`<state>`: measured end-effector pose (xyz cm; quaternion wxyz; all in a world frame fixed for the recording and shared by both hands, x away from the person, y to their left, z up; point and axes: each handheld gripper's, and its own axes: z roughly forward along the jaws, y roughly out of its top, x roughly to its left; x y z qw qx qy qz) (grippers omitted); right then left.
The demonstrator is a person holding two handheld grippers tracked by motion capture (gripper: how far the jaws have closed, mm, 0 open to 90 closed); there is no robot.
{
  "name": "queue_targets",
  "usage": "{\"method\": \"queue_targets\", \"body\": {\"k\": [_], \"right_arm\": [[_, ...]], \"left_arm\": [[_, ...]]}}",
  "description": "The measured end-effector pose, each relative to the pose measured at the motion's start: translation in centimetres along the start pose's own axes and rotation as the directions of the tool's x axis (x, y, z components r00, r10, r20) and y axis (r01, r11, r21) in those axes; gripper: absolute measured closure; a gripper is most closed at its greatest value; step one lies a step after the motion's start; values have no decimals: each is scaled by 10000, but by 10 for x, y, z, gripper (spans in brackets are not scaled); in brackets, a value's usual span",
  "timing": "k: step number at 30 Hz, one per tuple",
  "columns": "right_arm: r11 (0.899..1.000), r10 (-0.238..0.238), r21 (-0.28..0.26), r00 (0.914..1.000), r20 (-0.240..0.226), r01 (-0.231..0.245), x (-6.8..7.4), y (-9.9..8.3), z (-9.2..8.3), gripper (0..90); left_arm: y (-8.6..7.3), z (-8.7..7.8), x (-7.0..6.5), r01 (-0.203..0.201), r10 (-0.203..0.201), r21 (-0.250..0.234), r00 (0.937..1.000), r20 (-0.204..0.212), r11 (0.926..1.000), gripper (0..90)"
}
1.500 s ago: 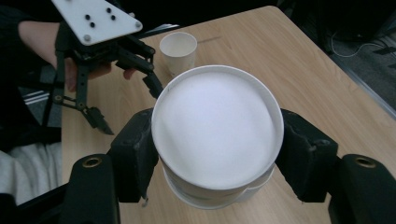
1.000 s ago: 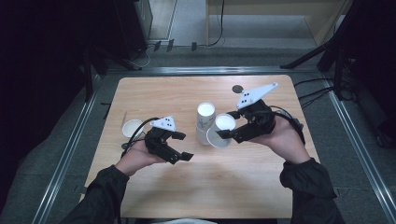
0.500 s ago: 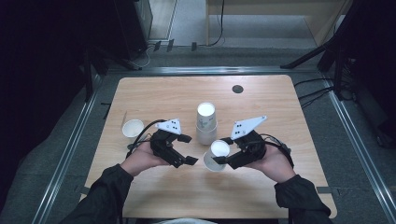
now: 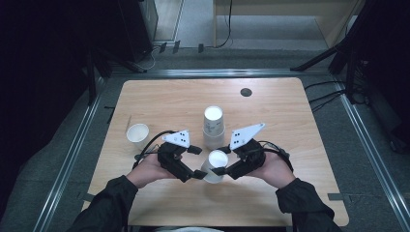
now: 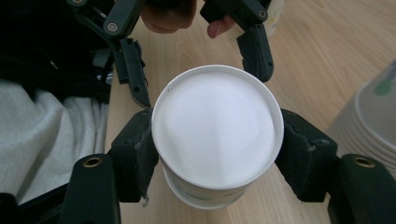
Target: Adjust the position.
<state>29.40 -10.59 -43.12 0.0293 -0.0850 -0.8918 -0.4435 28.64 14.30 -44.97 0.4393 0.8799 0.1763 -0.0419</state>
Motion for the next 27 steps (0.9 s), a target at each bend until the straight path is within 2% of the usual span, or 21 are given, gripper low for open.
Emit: {"method": "queue_targets", "body": {"k": [5,14,27], "right_arm": [[9999,-100,-55,9996,-269,99,0,4,6,352],[9991,-74,-415,9976,-682,46,-1,11,10,353],[9962,-110,-868,9955,-939,28,1,18,10,355]], "left_arm": [[-4,-3,-1,125,-125,-202,9999,20,9997,113],[-9,-2,-3,139,-137,-123,9999,98,9998,109],[-9,1,-5,20,-17,-229,9999,124,9997,108]]}}
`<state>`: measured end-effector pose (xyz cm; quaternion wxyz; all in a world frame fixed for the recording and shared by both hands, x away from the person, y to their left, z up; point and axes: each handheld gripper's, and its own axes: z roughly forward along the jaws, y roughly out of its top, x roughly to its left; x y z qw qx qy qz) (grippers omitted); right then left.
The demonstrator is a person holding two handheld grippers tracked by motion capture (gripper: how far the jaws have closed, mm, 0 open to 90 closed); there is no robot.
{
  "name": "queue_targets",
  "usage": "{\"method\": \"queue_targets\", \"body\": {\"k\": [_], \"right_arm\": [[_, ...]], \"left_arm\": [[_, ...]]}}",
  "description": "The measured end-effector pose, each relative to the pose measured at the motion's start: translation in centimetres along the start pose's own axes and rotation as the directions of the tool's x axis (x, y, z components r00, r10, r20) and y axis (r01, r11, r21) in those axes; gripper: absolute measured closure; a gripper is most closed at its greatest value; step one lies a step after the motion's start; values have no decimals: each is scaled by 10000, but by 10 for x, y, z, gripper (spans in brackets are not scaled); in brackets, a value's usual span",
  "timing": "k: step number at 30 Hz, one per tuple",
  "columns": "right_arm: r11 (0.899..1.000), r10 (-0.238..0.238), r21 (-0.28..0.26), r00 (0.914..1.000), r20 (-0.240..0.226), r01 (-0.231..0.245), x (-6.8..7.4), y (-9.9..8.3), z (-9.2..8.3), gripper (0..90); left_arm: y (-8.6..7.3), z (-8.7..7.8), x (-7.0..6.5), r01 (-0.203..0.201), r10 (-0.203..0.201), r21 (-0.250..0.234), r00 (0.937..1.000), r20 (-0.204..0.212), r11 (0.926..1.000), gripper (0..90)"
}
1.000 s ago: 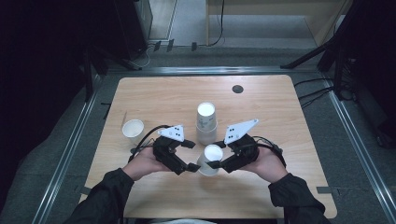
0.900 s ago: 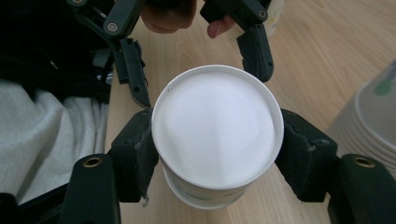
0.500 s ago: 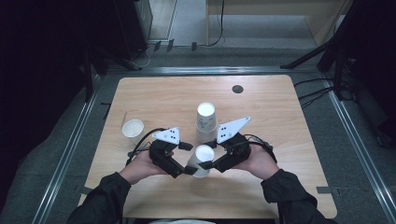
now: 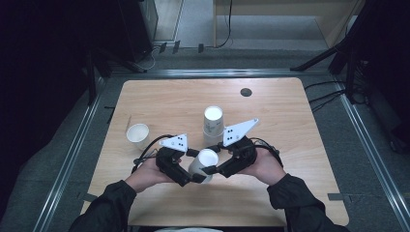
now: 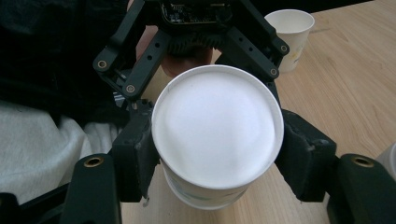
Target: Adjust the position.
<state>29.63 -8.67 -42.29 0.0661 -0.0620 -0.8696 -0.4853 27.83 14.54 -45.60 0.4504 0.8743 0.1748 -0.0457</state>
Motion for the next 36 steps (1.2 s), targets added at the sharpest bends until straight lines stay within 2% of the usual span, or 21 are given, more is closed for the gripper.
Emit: {"method": "queue_targets", "body": {"k": [6,12,14,15,19,23,34,36], "right_arm": [[9999,49,-136,10000,-76,-50,1,1,0,355],[9999,88,-119,9999,-89,-89,0,1,0,355],[9999,79,-83,9999,-79,-80,0,1,1,356],[9999,77,-79,10000,-43,-77,0,1,1,356],[9997,209,-119,9997,-93,-211,-1,0,0,357],[9996,264,-88,9995,-144,-265,-2,0,1,359],[9992,393,-47,9991,-188,-394,-4,-1,1,361],[9990,444,-55,9988,-200,-445,-4,-1,1,359]], "left_arm": [[-1,0,0,-33,33,-70,10000,-34,10000,110],[-1,1,-1,-210,210,-123,9998,-19,9997,152],[-1,0,-2,-267,266,-133,9996,-66,9996,179],[-2,-1,-3,-401,401,-183,9992,18,9990,230],[-1,-1,-4,-414,415,-251,9991,20,9988,246],[-1,-1,-5,-593,595,-162,9982,94,9981,280],[-1,-2,-4,-683,683,-79,9976,85,9976,302],[0,-2,-5,-743,743,-64,9972,-17,9972,307]]}}
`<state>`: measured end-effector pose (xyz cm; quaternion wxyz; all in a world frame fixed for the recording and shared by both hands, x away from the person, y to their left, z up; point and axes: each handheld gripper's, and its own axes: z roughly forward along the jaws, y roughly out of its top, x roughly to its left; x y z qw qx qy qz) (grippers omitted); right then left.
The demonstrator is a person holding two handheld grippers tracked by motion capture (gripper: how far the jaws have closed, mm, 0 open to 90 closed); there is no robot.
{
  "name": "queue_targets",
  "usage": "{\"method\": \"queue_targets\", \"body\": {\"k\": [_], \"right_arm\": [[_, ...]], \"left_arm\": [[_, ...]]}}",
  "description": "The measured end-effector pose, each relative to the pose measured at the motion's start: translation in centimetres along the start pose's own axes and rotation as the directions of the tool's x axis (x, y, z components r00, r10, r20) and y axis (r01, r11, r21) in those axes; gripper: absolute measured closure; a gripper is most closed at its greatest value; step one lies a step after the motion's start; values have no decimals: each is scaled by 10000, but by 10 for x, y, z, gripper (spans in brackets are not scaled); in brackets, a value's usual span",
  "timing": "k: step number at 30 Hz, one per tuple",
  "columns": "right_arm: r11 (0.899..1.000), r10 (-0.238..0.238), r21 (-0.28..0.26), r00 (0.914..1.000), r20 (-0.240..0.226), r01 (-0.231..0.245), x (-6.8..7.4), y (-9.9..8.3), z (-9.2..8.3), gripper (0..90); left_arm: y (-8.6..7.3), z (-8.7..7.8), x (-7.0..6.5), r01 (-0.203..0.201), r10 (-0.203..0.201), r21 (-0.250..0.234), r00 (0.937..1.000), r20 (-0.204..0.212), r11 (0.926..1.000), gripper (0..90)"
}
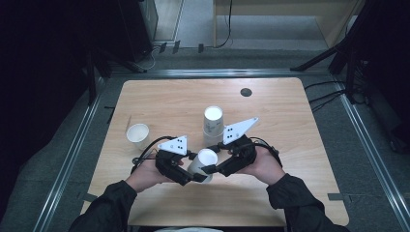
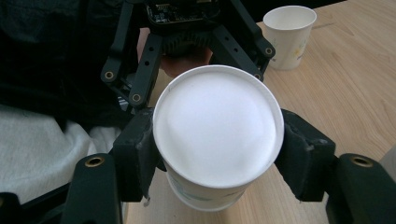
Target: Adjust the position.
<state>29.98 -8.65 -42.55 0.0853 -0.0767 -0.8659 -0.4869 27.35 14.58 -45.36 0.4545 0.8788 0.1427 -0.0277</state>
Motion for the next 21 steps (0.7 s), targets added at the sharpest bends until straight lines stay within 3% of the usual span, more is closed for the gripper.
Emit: {"method": "queue_targets", "body": {"k": [6,11,14,15,19,21], "right_arm": [[9998,203,-84,9995,-247,-205,-3,-1,-1,278],[9995,208,228,9998,29,-208,-4,-7,-2,227],[9988,178,455,9995,253,-189,-5,-10,-2,227],[9988,178,455,9995,253,-189,-5,-10,-2,227],[9966,73,810,9973,736,-132,2,-21,-1,234],[9956,-8,932,9966,830,-70,3,-23,0,238]], "left_arm": [[0,-3,2,142,-142,72,9999,-7,9999,309],[0,-11,8,305,-303,189,9994,-140,9994,305],[0,-17,12,374,-357,820,9991,-215,9959,302],[0,-17,12,374,-357,820,9991,-215,9959,300],[1,-21,12,5,112,1514,9970,-762,9885,300],[2,-21,13,-80,210,1723,9970,-739,9850,300]]}}
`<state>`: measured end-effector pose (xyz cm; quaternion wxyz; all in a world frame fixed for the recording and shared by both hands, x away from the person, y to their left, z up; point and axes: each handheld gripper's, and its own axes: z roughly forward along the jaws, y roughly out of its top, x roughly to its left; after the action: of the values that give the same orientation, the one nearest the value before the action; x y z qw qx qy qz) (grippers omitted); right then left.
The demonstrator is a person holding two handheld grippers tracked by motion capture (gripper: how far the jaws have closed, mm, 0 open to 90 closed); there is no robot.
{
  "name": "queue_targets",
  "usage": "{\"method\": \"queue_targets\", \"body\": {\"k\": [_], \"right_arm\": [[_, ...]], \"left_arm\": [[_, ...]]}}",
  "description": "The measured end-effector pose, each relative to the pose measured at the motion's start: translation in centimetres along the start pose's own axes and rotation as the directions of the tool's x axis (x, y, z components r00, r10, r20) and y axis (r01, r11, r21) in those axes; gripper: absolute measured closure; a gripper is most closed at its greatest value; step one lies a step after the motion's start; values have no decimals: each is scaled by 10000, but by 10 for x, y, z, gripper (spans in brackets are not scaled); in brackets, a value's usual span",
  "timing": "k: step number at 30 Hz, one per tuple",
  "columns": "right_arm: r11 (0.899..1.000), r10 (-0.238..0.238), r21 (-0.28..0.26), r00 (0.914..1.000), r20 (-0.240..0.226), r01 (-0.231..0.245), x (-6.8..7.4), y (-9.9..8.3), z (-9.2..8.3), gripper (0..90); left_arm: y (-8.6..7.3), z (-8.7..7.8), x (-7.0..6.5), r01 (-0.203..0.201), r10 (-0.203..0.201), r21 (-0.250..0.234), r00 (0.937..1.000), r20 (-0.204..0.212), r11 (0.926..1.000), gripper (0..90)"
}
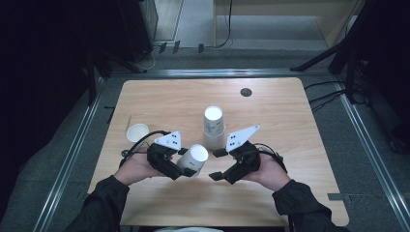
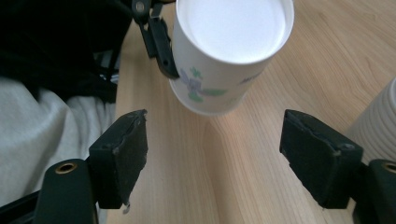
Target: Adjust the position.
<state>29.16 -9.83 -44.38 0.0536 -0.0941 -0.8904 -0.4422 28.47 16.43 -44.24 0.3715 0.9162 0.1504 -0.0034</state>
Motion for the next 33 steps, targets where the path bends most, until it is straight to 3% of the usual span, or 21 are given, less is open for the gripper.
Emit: {"method": "queue_targets", "body": {"k": [3,4,5,11,20,26,33], "right_arm": [[9997,-202,116,9996,210,200,2,-6,4,247],[9996,-222,165,9994,257,218,1,-8,6,248],[9996,-222,165,9994,257,218,1,-8,6,248],[9995,-248,211,9994,234,243,-1,-12,13,261],[9990,-233,394,9997,-11,233,-1,-17,20,277],[9981,-142,600,9997,-204,154,-2,-16,27,279],[9970,-287,715,9990,-342,311,-5,-15,35,279]], "left_arm": [[3,4,-1,-222,228,524,9997,-103,9984,300],[4,8,-2,-419,432,898,9990,-119,9951,300],[4,8,-2,-419,432,898,9990,-119,9951,300],[10,25,-6,-798,697,1839,9957,608,9797,297],[17,42,-11,-1179,1084,2968,9929,483,9476,298],[17,46,-13,-1299,1249,3281,9915,362,9357,298],[19,53,-16,-1513,1458,3361,9884,417,9296,297]]}}
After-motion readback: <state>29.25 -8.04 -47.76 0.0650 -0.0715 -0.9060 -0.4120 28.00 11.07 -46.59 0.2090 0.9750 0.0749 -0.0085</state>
